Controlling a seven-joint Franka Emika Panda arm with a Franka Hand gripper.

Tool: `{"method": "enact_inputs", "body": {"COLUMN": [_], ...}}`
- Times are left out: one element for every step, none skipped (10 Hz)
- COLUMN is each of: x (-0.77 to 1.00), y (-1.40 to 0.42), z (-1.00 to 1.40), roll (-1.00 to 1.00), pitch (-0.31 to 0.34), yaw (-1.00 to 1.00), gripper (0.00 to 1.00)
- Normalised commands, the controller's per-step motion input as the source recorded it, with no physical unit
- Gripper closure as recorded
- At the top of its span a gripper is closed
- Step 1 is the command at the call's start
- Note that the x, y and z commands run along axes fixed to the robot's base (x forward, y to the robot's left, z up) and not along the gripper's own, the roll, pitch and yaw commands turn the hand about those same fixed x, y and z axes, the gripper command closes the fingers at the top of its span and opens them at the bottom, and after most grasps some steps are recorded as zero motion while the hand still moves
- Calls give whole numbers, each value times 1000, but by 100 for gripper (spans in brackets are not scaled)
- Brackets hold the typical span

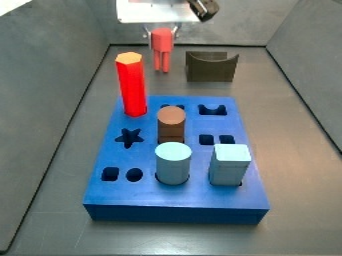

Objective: Pick up the 3 prong object. Move up. Move to above the board. Insert the 3 prong object.
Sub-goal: Move up, then move to above the board.

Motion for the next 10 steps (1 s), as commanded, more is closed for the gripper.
{"method": "enact_inputs", "body": {"x": [-40, -35, -30, 240, 244, 228, 212, 194, 179, 167], "y": [40, 22, 15, -42, -46, -46, -45, -43, -41, -40], "z": [675, 490, 338, 1000, 1000, 1000, 1000, 1000, 1000, 1000], "roll": [18, 41, 58, 150, 159, 160, 160, 149, 139, 130], "pitch": [32, 37, 40, -145, -111, -33, 28, 82, 98, 103], "yaw": [28, 11, 2, 321, 300, 229, 162, 103, 76, 65], "gripper": [100, 100, 100, 100, 100, 100, 100, 100, 100, 100]}}
